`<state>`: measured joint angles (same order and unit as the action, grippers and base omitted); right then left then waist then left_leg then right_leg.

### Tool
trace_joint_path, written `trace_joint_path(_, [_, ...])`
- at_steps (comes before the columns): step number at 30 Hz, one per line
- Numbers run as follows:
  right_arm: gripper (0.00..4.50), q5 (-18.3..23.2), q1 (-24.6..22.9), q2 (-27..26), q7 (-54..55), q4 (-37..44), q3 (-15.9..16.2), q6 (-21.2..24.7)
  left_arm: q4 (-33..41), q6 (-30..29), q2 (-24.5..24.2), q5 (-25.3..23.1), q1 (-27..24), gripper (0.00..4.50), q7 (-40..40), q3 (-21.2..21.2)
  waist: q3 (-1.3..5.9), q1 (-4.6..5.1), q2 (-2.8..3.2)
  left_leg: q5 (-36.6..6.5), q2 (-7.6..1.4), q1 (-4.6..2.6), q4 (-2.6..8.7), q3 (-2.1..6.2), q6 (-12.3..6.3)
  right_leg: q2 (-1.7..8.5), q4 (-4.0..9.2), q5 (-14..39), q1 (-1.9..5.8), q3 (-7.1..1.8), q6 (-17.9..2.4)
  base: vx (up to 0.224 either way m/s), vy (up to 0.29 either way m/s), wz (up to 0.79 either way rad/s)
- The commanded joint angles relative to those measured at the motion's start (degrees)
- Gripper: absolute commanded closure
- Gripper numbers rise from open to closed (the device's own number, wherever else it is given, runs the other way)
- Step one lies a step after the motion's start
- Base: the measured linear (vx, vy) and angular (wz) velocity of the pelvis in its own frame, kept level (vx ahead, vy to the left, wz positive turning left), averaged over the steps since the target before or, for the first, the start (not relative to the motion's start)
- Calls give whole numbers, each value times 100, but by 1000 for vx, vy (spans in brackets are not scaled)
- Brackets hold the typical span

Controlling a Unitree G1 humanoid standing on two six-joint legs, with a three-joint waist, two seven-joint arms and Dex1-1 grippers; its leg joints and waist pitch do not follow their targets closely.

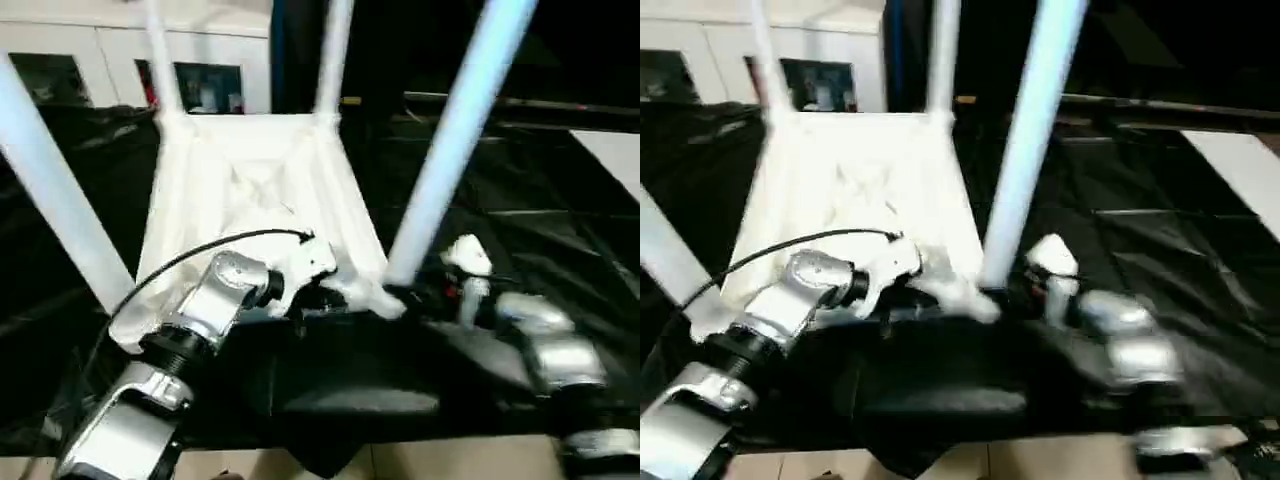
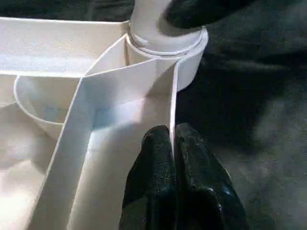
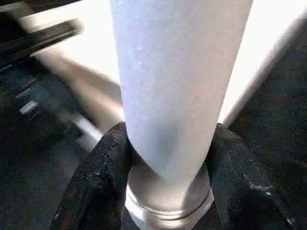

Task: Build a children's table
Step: Rotate leg to tighten

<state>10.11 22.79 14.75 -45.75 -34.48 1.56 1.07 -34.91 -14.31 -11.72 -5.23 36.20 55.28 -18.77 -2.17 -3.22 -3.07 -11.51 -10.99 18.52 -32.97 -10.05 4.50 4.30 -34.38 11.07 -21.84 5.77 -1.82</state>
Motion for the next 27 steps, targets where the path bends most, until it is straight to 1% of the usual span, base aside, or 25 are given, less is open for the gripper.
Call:
trace_joint_path(1, [255, -334, -56, -315, 787, -415, 173, 282, -92, -107, 337, -5, 0, 450, -226, -188, 200, -9, 34, -1689, -220, 51, 401, 144, -78, 485, 673, 3214, 199, -261, -428, 0, 0, 0])
trace_joint_path(2, [255, -348, -44, -550, 1147, -472, 150, 344, -109, -111, 435, -17, 5, 450, -329, -198, 199, 21, 33, -1783, -216, 55, 406, 158, -77, 487, 697, 3342, 187, -256, -348, 0, 0, 0])
trace_joint_path(3, [255, -353, -35, -663, 1308, -498, 143, 366, -118, -112, 482, -18, 9, 450, -377, -200, 211, 43, 44, -1805, -227, 46, 419, 164, -76, 491, 703, 3269, 174, -264, -342, 0, 0, 0])
trace_joint_path(5, [255, -411, 26, -1044, 1825, -586, 150, 482, -145, -5, 624, -39, 27, 450, -517, -223, 198, 81, 47, -1915, -226, 54, 434, 180, -81, 486, 714, 3263, 160, -260, -337, 0, 0, 0])
trace_joint_path(6, [255, -465, 61, -1189, 1897, -609, 212, 446, -142, 25, 672, -38, 35, 450, -506, -235, 196, 106, 60, -2032, -223, 31, 436, 179, -78, 483, 726, 3298, 129, -261, -340, 0, 0, 0])
trace_joint_path(7, [255, -560, 110, -1327, 1877, -626, 332, 332, -137, 82, 713, -34, 45, 450, -462, -248, 196, 164, 51, -2161, -213, 80, 454, 210, -50, 491, 734, 3466, 168, -232, -258, 0, 0, 0])
trace_joint_path(9, [255, -659, 163, -1354, 1821, -666, 441, 116, -124, 127, 711, -19, 45, 450, -379, -238, 206, 165, 68, -2194, -221, 59, 455, 215, -68, 510, 759, 3459, 165, -232, -229, 0, 0, 0])
trace_joint_path(10, [199, -599, 197, -1312, 1671, -687, 421, 44, -86, 179, 651, 8, 23, 450, -257, -241, 214, 170, 76, -2179, -233, 66, 467, 217, -91, 515, 759, 3313, 178, -229, -263, 0, 0, 0])
trace_joint_path(11, [185, -529, 220, -1276, 1539, -693, 387, 11, -57, 203, 598, 26, 6, 450, -173, -244, 218, 167, 76, -2162, -237, 72, 470, 217, -110, 516, 753, 3227, 183, -230, -290, 0, 0, 0])
trace_joint_path(12, [185, -499, 231, -1259, 1482, -695, 371, -2, -46, 209, 575, 33, -2, 450, -139, -245, 216, 156, 78, -2152, -241, 46, 470, 200, -140, 503, 747, 3078, 154, -246, -360, 0, 0, 0])
trace_joint_path(13, [179, -396, 255, -1039, 1032, -607, 360, -50, 16, 330, 432, 91, -41, 450, 116, -248, 216, 142, 81, -2114, -243, 26, 464, 180, -176, 508, 740, 2944, 136, -270, -460, 0, 0, 0])
trace_joint_path(14, [165, -395, 255, -1037, 1026, -606, 360, -51, 16, 332, 431, 92, -42, 450, 119, -248, 233, 116, 79, -2002, -250, 32, 458, 165, -233, 508, 711, 2714, 159, -292, -551, 0, 0, 0])
trace_joint_path(15, [151, -361, 236, -855, 693, -506, 408, -41, 74, 348, 351, 150, -68, 450, 290, -241, 240, 106, 79, -1885, -254, 50, 458, 153, -257, 507, 685, 2525, 168, -311, -610, 0, 0, 0])
trace_joint_path(16, [151, -264, 126, -452, -73, -214, 541, 36, 212, 457, 181, 308, -133, 450, 682, -227, 264, 74, 76, -1629, -269, 58, 443, 129, -307, 504, 622, 2061, 186, -333, -779, 0, 0, 0])
trace_joint_path(17, [151, -234, 57, -243, -422, -91, 597, 7, 293, 468, 95, 393, -168, 450, 878, -219, 272, 47, 58, -1494, -264, 62, 426, 118, -377, 487, 599, 1827, 218, -328, -842, 54, -23, 12])
trace_joint_path(18, [151, -234, 57, -243, -422, -91, 597, 7, 293, 468, 95, 393, -168, 450, 878, -219, 276, 32, 49, -1362, -263, 77, 407, 102, -465, 479, 563, 1620, 237, -334, -906, 54, -23, 12])
trace_joint_path(19, [151, -161, -48, 70, -962, 111, 641, -7, 410, 506, -55, 496, -219, 450, 1205, -213, 299, 0, 57, -1030, -269, 69, 373, 56, -613, 479, 495, 1016, 220, -357, -1191, 71, -33, 11])
trace_joint_path(20, [151, -117, -86, 181, -1176, 195, 643, 19, 450, 525, -118, 522, -236, 450, 1333, -214, 333, -60, 57, -685, -267, 94, 354, 49, -728, 484, 415, 527, 267, -362, -1314, 73, -35, 6])
trace_joint_path(21, [151, -54, -118, 382, -1525, 282, 648, 17, 545, 503, -253, 590, -275, 450, 1604, -230, 337, -75, 45, -555, -253, 95, 340, 36, -794, 469, 387, 293, 267, -361, -1367, 73, -35, 6])
trace_joint_path(22, [151, -33, -125, 452, -1646, 302, 650, 9, 582, 487, -302, 618, -291, 450, 1705, -234, 352, -95, 39, -302, -237, 139, 314, 41, -916, 476, 317, -100, 298, -364, -1449, 59, -32, 3])
trace_joint_path(23, [151, -2, -151, 620, -1874, 380, 665, -24, 691, 438, -434, 714, -338, 450, 1978, -238, 361, -122, 41, -88, -243, 149, 290, 48, -994, 480, 273, -382, 294, -365, -1497, 0, 0, 0])
trace_joint_path(24, [151, -2, -151, 620, -1874, 380, 665, -24, 691, 438, -434, 714, -338, 450, 1978, -238, 361, -122, 41, -88, -243, 149, 290, 48, -994, 480, 273, -382, 294, -365, -1497, 0, 0, 0])
trace_joint_path(25, [151, 47, -197, 797, -2127, 539, 696, 42, 783, 400, -552, 801, -381, 450, 2221, -220, 369, -159, 52, 115, -252, 162, 264, 49, -1091, 462, 233, -618, 288, -347, -1552, 0, 0, 0])
trace_joint_path(26, [151, 46, -202, 821, -2160, 559, 705, 43, 792, 392, -569, 806, -386, 450, 2249, -218, 370, -194, 42, 166, -270, 161, 252, 37, -1122, 445, 222, -631, 275, -334, -1554, 0, 0, 0])
trace_joint_path(27, [151, 36, -216, 915, -2304, 628, 736, 60, 813, 382, -646, 817, -404, 450, 2372, -205, 362, -203, 49, 135, -283, 164, 257, 40, -1110, 447, 221, -554, 267, -328, -1553, 0, 0, 0])
